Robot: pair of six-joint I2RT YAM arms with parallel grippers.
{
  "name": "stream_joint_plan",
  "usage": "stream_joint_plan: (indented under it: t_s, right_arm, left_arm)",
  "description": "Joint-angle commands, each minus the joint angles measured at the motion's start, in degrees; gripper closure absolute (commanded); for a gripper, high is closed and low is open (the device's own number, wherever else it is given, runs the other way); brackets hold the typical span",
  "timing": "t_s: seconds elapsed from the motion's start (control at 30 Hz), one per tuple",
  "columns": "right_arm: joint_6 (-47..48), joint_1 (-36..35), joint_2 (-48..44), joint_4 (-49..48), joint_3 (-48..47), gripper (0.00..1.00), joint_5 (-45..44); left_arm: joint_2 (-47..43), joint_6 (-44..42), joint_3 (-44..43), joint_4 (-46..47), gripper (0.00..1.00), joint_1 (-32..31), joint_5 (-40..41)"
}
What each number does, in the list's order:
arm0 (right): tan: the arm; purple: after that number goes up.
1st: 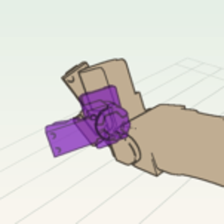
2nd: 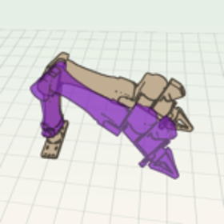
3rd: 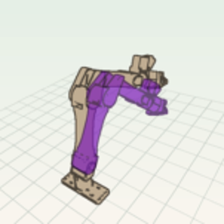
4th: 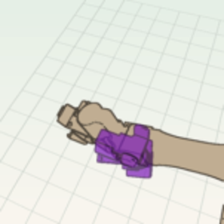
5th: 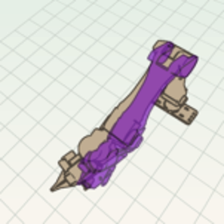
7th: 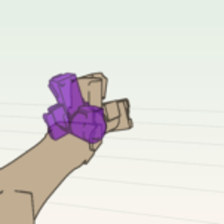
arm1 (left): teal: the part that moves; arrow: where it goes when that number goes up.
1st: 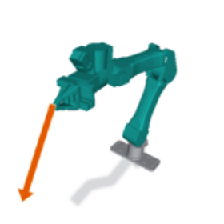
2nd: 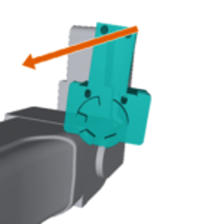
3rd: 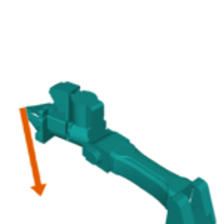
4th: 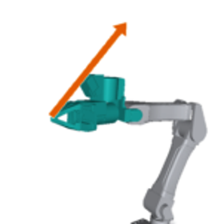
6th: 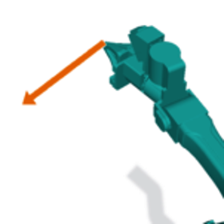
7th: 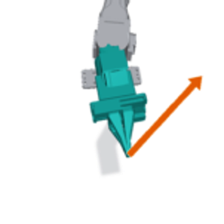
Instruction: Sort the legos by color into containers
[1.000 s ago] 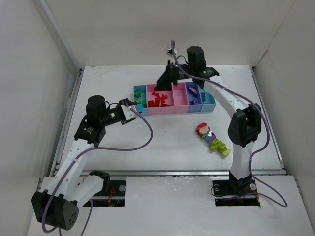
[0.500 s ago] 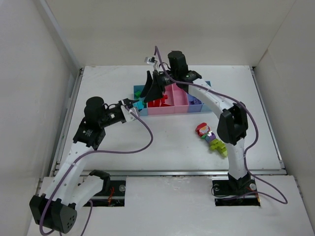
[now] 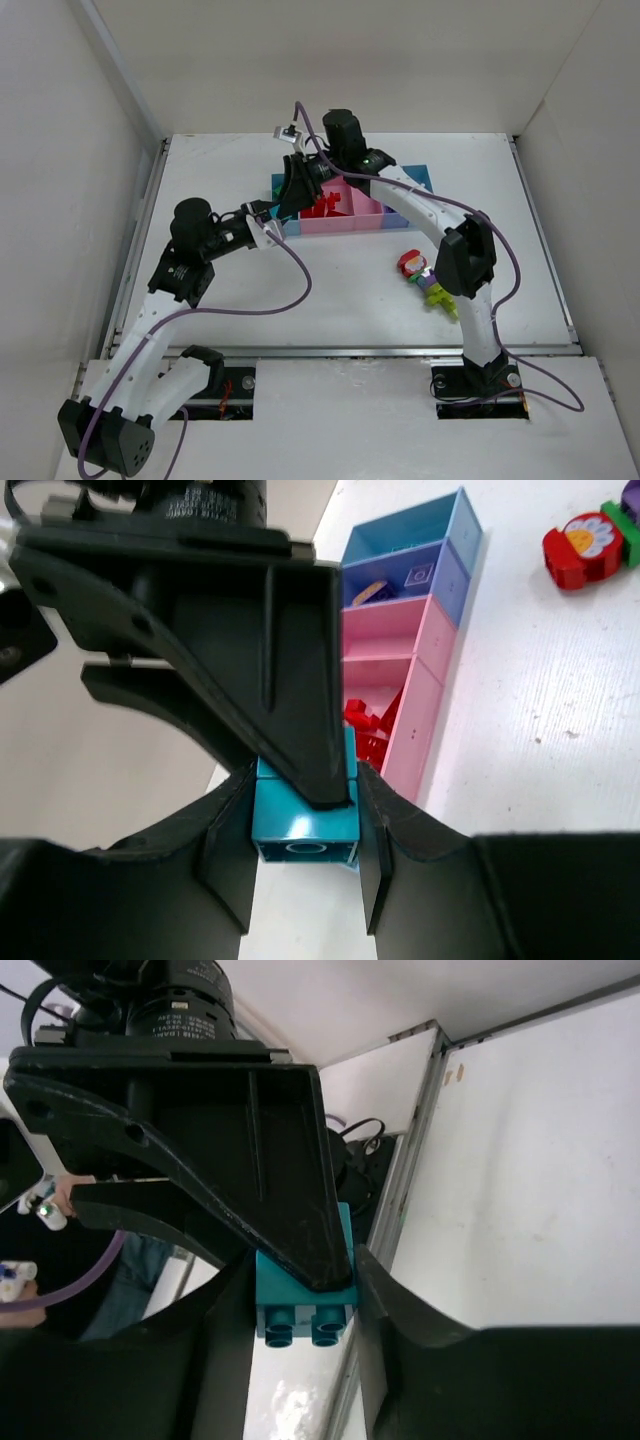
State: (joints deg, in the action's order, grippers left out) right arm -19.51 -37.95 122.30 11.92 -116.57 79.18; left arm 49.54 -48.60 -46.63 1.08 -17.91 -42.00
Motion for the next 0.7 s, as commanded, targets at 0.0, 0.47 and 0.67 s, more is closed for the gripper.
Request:
stream_joint_plan:
  t_s: [0.0,0.47,0.67]
  right_arm:
    - [0.0,0.1,0.0,-2.4,-1.9,0.63,1.7]
    - [1.1,0.1,-1.1,-2.4,0.8,1.0,2.2]
    - [1.1,0.1,-1.1,-2.4,0.8,1.0,2.2]
  left_arm:
    - [-1.4,0.4,-0.3,3.1,1.0,-0.3,0.3]
    - [-3.5,-3.3,-0.3,-2.1,0.28,-0.3,4.0]
    - [-4.0,-2.7,0.2,-1.0,0.46,-0.3,3.2]
